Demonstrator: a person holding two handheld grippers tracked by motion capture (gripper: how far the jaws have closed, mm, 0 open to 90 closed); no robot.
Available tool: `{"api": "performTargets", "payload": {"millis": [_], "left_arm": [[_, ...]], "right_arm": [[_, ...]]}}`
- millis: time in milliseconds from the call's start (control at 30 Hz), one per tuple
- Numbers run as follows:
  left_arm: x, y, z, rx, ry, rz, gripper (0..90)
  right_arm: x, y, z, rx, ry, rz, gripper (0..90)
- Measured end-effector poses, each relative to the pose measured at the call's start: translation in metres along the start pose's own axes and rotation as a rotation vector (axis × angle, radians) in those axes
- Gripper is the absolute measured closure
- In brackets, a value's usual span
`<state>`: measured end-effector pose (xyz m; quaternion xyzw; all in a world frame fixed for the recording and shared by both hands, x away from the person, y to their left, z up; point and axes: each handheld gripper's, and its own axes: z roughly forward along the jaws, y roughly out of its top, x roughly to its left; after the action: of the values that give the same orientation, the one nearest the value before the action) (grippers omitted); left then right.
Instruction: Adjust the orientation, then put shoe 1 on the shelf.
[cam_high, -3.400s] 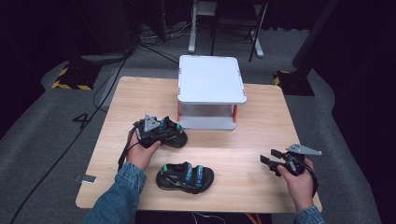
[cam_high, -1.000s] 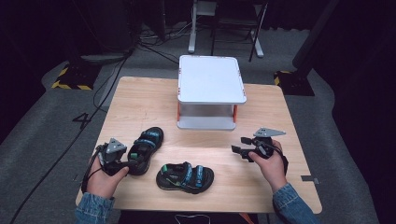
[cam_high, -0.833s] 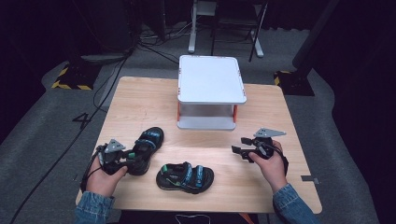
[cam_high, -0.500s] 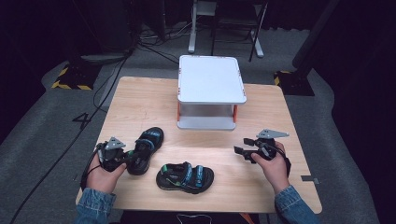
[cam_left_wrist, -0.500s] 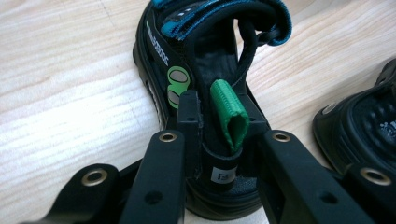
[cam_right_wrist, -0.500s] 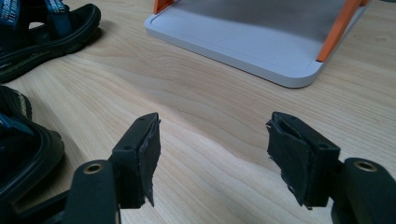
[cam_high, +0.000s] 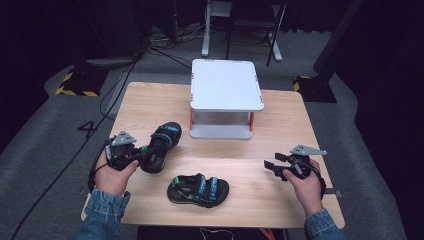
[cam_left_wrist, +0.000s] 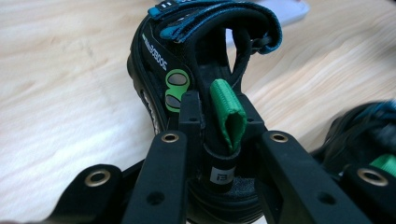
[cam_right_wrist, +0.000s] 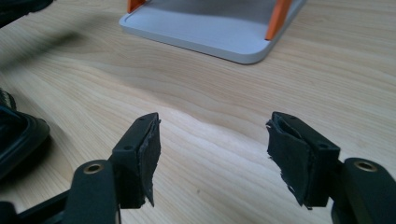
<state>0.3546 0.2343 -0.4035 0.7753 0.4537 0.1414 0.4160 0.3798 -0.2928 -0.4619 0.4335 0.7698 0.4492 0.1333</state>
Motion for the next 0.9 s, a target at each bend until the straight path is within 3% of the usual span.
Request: {"api": "performTargets", "payload": {"millis": [100, 267, 500, 667, 800, 867, 900], "left_arm": [[-0.006, 0.009, 0.006, -0.014, -0.005, 0.004, 78.2], [-0.014, 0.026, 0.024, -0.022, -0.056, 0.032, 78.2], [-0.025, 0.046, 0.054, 0.001, -0.105, 0.070, 78.2], [-0.029, 0.057, 0.072, 0.003, -0.117, 0.092, 78.0], [-0.028, 0.065, 0.104, 0.013, -0.115, 0.090, 77.9], [-0.028, 0.066, 0.108, 0.015, -0.111, 0.091, 77.9], [-0.027, 0.068, 0.122, 0.014, -0.099, 0.082, 77.9]], "right_arm": [[-0.003, -0.004, -0.008, -0.009, -0.017, 0.018, 35.0], [-0.007, -0.012, -0.019, -0.018, -0.045, 0.028, 35.0], [-0.009, -0.025, -0.035, -0.017, -0.080, 0.057, 35.0], [-0.009, -0.035, -0.046, -0.016, -0.102, 0.077, 34.8], [-0.008, -0.046, -0.056, -0.008, -0.130, 0.094, 34.8], [-0.007, -0.049, -0.059, -0.004, -0.140, 0.100, 34.8], [-0.007, -0.051, -0.061, -0.006, -0.146, 0.101, 34.8]]}}
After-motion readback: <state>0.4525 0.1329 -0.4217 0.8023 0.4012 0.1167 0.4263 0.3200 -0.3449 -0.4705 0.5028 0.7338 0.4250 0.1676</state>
